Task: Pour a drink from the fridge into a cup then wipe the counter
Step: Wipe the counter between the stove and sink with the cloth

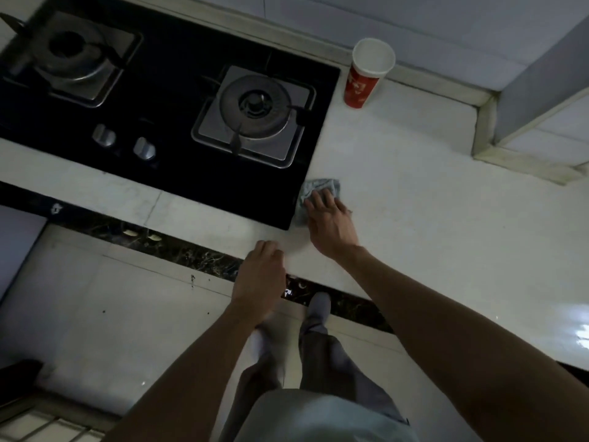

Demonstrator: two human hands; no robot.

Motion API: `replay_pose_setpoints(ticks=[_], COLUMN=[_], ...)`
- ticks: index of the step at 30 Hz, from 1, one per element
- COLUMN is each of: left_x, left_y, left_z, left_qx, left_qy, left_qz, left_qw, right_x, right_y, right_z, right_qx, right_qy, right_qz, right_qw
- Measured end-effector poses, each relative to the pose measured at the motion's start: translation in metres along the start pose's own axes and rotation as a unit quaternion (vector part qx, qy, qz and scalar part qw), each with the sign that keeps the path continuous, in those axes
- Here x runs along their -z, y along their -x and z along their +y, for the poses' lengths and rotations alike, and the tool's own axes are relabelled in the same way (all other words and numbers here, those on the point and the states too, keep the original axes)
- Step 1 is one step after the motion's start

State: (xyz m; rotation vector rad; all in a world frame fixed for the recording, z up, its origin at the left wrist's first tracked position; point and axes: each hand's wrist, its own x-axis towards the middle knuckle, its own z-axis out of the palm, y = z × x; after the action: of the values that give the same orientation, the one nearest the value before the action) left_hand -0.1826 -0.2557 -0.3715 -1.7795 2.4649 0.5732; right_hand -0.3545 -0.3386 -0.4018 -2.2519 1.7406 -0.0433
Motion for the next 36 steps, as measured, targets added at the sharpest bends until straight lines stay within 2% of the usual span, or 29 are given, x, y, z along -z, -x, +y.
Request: replay_pose_setpoints(ticks=[5, 9, 14, 17, 23, 28, 30, 31, 32, 36], left_x=[0.007, -0.001, 0.003, -0.002, -0.011, -0.027, -0.032, -0.031, -0.028, -0.031], left_y=[0.02, 0.03, 0.03, 0.027, 0.023, 0.019, 0.017, 0.018, 0.019, 0.008], left_z=[-0.005, -0.002, -0.003, 0.0, 0.045, 0.074, 0.08, 0.082, 0.083, 0.084], left_qx=[-0.022, 0.022, -0.033, -0.043, -0.146, -0.191, -0.2, -0.197, -0.194, -0.218], left_qy=[0.02, 0.09, 0.052, 0.054, 0.036, -0.012, -0.054, -0.064, -0.07, -0.101], left_qz=[0.013, 0.021, -0.017, -0.03, -0.061, -0.093, -0.095, -0.099, -0.107, -0.119], left_qw=[0.999, 0.995, 0.998, 0.997, 0.987, 0.977, 0.974, 0.973, 0.973, 0.963], right_x=[-0.019, -0.035, -0.034, -0.023, -0.015, -0.011, -0.011, -0.013, -0.013, -0.004], right_y=[0.056, 0.103, 0.155, 0.184, 0.236, 0.24, 0.222, 0.211, 0.199, 0.144], right_z=[-0.04, -0.059, -0.02, 0.029, 0.081, 0.108, 0.095, 0.084, 0.07, 0.018], right_qx=[-0.019, -0.015, -0.038, -0.119, -0.318, -0.47, -0.536, -0.541, -0.521, -0.334], right_qy=[-0.012, -0.01, -0.001, -0.017, -0.038, -0.057, -0.078, -0.073, -0.062, -0.083], right_qz=[-0.015, -0.028, -0.001, 0.018, 0.054, 0.033, 0.037, 0.041, 0.048, 0.027], right_qw=[1.0, 0.999, 0.999, 0.993, 0.946, 0.88, 0.84, 0.837, 0.85, 0.938])
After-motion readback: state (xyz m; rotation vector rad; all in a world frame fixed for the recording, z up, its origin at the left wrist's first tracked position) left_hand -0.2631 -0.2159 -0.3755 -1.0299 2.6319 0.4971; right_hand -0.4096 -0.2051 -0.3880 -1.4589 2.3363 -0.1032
